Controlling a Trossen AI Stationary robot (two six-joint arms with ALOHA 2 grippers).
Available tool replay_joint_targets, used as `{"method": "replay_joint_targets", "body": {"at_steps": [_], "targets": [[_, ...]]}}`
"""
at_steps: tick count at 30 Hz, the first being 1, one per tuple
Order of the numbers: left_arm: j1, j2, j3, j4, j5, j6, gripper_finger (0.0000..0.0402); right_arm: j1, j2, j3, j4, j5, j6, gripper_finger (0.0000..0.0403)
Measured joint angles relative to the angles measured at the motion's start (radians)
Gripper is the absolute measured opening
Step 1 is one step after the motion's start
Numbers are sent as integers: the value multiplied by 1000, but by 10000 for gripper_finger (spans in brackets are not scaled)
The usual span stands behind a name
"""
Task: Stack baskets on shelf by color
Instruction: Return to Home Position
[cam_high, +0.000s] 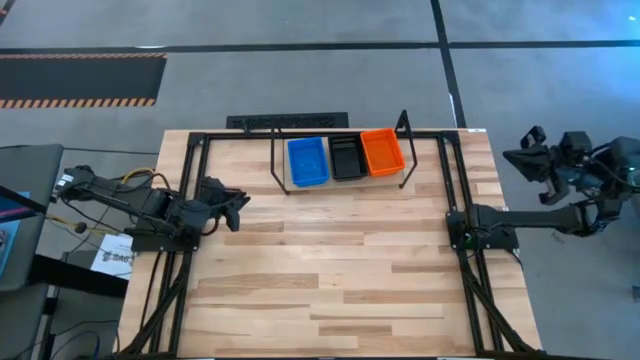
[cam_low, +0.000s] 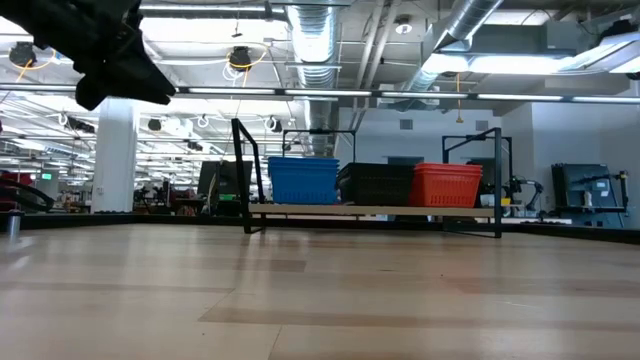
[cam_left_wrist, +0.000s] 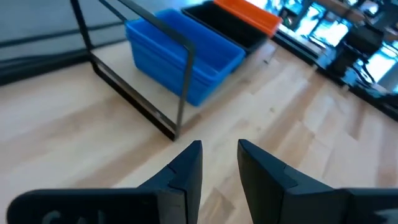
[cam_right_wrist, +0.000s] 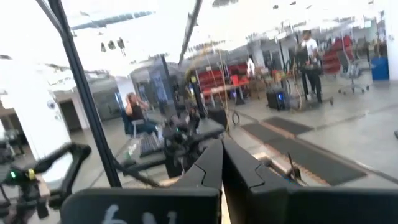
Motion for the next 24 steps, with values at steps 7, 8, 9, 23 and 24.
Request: {"method": "replay_joint_targets", "body": {"at_steps": [7,8,9,23,24], "targets": [[0,0,0,13,-31,36,89,0,-3,43,-42,0,-18,24],[0,0,0,14,-30,48,89,0,-4,44,-78,1,-33,23],[0,0,0,14,-30,59,89,0,-4,42,-124,1,-45,23],[0,-52,-134,325,-90,279,89,8,-198,-270,-71,-105,-110,22],[0,-70,-164,344,-88,273,89,8,-198,-280,-54,-103,-102,22]]}}
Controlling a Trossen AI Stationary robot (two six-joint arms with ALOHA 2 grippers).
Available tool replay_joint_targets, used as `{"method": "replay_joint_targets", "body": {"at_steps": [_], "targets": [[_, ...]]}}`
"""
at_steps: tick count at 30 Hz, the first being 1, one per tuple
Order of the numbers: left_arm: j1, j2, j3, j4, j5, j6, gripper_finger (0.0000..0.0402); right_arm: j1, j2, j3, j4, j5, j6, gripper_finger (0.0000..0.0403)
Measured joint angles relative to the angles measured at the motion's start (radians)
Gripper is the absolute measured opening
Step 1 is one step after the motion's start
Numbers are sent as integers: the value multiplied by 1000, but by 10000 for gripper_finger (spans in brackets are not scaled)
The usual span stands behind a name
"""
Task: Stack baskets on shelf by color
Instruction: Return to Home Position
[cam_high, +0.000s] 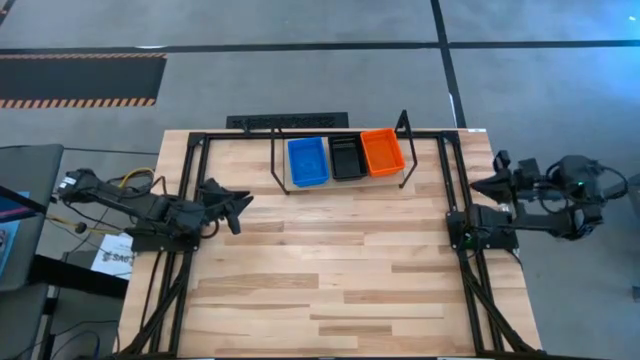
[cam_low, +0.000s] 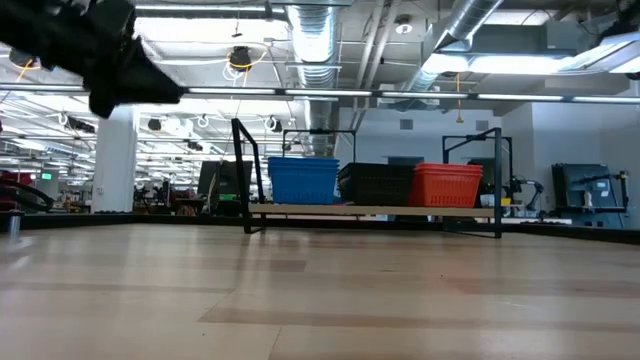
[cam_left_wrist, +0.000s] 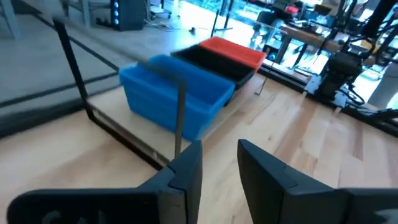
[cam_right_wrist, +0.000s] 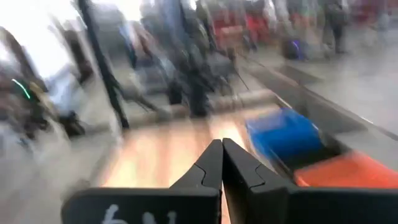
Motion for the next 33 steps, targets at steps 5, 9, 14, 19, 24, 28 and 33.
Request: {"method": "replay_joint_targets", "body": {"at_steps": [5,9,14,19,24,28,33], "targets": [[0,-99,-119,115,42,1,89,14,42,25,-65,-23,0,24],[1,-189,-187,220,75,100,89,29,9,22,-21,-69,-25,22],[2,-323,-256,257,169,150,89,47,2,26,-9,-139,-78,24],[2,-458,-311,267,177,195,89,53,4,4,-16,-137,-115,23],[15,-522,-314,277,167,298,89,53,1,3,-7,-137,-143,24],[60,-519,-314,271,175,302,89,53,1,-5,31,-142,-137,24],[144,-519,-314,259,299,279,89,53,1,-86,122,-215,-130,22]]}}
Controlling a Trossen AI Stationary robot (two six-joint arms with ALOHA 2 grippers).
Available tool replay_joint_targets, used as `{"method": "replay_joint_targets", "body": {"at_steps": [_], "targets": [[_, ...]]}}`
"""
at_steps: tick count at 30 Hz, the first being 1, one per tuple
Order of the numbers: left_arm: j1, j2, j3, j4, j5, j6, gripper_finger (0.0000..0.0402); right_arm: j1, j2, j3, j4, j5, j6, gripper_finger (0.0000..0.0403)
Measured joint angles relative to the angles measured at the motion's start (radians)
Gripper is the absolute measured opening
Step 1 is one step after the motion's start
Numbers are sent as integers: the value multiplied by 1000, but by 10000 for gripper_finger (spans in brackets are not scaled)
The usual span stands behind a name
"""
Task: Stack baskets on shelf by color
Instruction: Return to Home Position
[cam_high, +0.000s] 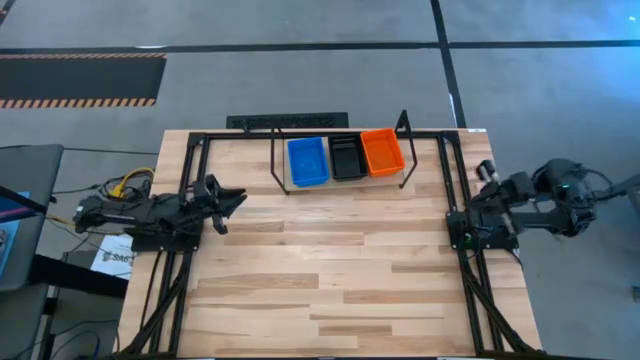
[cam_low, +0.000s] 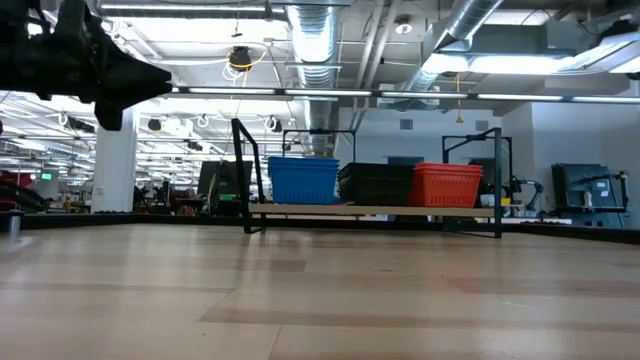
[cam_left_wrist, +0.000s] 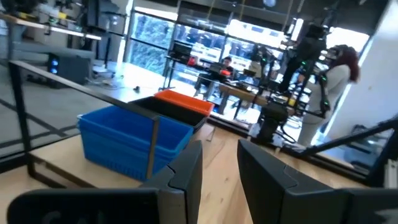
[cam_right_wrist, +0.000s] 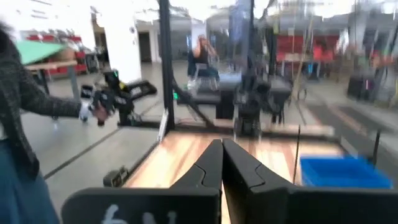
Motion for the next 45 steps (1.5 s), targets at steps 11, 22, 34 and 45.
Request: {"method": "replay_joint_targets", "body": {"at_steps": [11,22,34,45], "targets": [[199,0,-1,-22,257,-33,89,0,0,-276,269,3,77,22],[304,0,-1,-42,399,-45,89,0,-1,-510,569,81,75,22],[342,0,-2,-53,453,-67,89,-3,-1,-734,812,119,75,23],[342,0,-2,-53,454,-65,89,-3,-1,-776,828,159,73,23]]}}
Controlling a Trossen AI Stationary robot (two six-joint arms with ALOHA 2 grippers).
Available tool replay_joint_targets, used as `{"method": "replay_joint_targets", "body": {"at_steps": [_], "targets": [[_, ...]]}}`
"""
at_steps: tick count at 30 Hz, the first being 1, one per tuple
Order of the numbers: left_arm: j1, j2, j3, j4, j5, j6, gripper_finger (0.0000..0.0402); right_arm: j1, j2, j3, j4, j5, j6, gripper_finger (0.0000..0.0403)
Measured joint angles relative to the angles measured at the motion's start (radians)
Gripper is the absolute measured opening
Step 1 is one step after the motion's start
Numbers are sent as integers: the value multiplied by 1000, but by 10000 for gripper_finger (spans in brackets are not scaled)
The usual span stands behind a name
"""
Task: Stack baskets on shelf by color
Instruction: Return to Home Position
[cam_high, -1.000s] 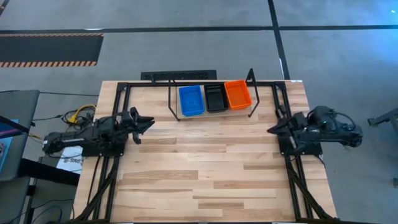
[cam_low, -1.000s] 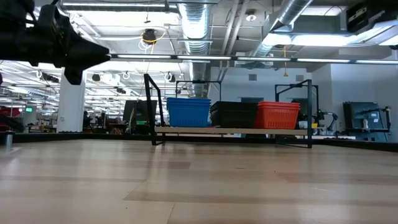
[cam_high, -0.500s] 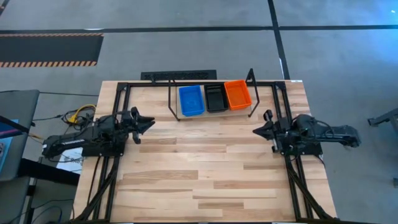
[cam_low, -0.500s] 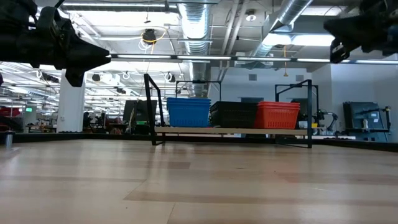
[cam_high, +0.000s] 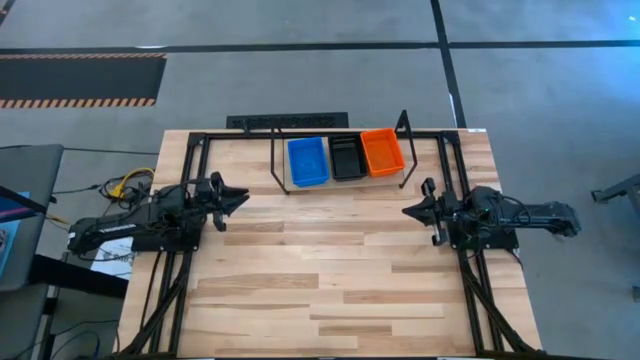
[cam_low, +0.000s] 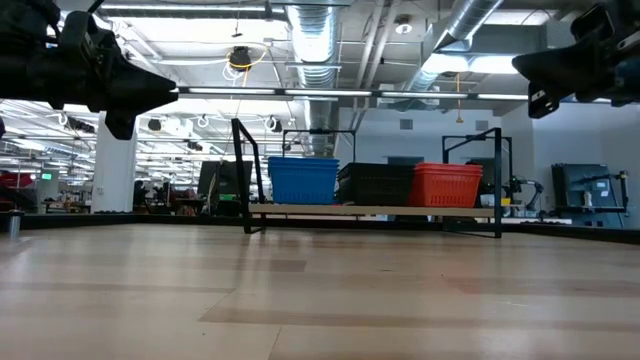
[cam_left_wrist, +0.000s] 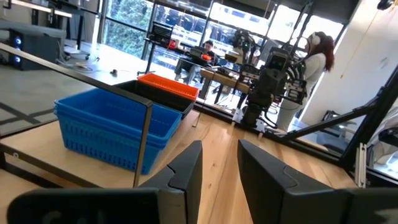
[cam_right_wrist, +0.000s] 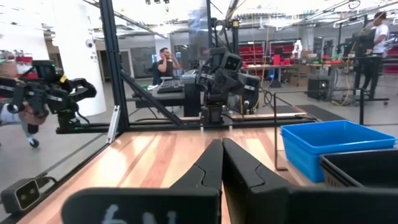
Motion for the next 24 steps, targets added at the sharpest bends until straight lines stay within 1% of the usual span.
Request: {"method": "replay_joint_targets", "body": {"at_steps": [5,9,13,24], "targets": [[0,0,0,-1,8,2,89,0,0,0,-6,5,-7,24],[0,1,0,-9,53,-25,89,0,0,0,-17,5,-7,23],[-10,17,0,-9,58,-28,89,0,0,0,-30,5,-7,24],[-27,127,0,-9,43,-55,89,0,1,-1,-86,5,-7,24]]}}
